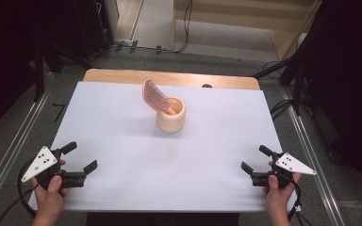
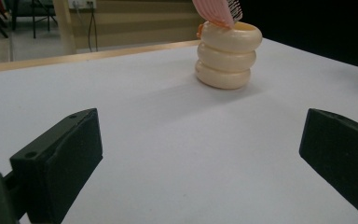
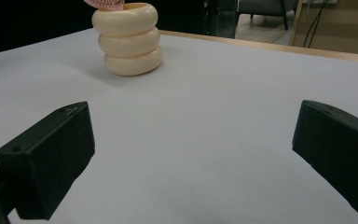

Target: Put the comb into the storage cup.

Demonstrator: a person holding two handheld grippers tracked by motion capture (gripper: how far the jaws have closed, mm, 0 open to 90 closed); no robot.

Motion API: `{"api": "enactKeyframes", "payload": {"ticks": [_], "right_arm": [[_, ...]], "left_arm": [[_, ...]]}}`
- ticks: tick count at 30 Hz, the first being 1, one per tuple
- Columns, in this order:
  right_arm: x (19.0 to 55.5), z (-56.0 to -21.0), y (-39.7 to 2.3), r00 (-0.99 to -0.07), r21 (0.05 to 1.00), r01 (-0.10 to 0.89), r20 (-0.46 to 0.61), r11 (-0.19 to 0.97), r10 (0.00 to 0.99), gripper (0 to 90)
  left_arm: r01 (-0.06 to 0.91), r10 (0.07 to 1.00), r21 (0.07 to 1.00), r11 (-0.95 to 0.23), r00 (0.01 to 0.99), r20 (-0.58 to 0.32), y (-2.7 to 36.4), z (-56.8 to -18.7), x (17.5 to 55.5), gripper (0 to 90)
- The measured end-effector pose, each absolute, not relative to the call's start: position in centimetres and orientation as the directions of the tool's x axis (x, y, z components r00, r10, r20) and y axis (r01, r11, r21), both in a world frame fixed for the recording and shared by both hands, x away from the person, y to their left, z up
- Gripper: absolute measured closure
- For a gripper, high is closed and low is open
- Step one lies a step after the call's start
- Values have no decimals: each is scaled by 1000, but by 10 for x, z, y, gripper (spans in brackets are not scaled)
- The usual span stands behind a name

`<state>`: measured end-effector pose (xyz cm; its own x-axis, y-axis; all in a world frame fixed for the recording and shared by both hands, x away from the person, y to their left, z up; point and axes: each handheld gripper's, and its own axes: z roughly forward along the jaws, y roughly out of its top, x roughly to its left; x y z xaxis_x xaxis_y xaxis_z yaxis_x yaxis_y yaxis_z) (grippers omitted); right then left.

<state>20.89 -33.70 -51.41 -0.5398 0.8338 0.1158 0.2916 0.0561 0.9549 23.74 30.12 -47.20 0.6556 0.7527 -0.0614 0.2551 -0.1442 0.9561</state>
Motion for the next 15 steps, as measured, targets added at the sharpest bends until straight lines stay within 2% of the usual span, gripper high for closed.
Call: {"api": "enactKeyframes", "payload": {"ticks": [15], "right_arm": [[209,-515,-337,-543,955,290,112,60,832,0]], "left_arm": [[248,776,958,-141,629,-49,328,-477,222,0]]}}
